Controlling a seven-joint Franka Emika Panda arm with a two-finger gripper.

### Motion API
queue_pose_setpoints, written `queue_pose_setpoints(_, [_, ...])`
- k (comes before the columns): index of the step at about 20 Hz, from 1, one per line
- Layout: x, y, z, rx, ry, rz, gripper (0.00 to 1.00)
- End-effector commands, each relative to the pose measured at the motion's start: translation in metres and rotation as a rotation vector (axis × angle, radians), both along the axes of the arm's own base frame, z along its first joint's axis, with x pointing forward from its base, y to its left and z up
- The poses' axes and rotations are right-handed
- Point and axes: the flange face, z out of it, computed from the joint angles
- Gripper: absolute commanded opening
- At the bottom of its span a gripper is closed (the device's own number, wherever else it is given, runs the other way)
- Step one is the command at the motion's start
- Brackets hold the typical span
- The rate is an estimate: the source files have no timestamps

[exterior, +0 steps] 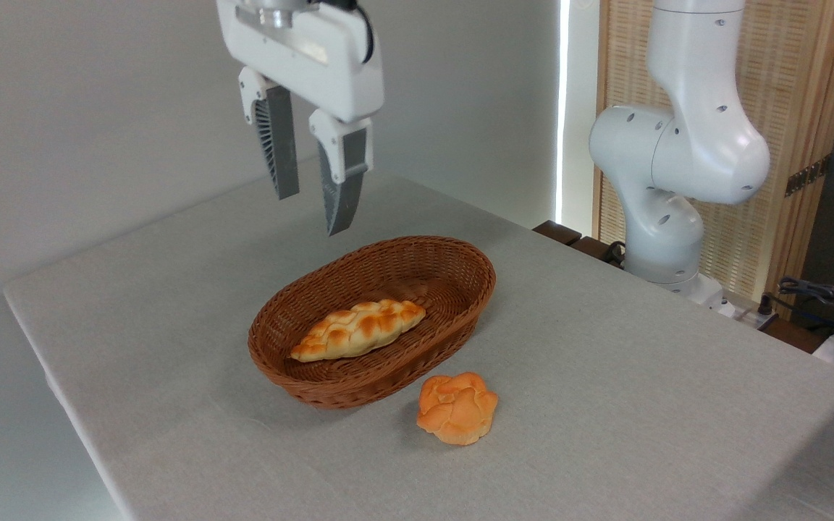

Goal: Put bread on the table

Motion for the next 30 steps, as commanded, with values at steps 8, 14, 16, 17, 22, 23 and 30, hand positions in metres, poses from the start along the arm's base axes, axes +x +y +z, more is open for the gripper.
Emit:
queue_pose_setpoints(8, [0.024, -0.005, -0.016, 0.049, 0.039, -0.023, 1.0])
queue_pose_setpoints(14, [0.022, 0.01, -0.006, 0.053, 0.028, 0.007, 1.0])
queue_pose_setpoints(16, [0.021, 0.009, -0.007, 0.092, 0.036, -0.002, 1.0])
queue_pose_setpoints(17, [0.021, 0.009, -0.008, 0.104, 0.04, -0.003, 1.0])
queue_pose_setpoints(22, [0.02, 0.005, -0.009, 0.106, 0.05, -0.013, 1.0])
queue_pose_setpoints(23, [0.019, 0.002, -0.009, 0.108, 0.049, -0.018, 1.0])
queue_pose_setpoints(30, [0.019, -0.003, -0.012, 0.156, 0.057, -0.013, 1.0])
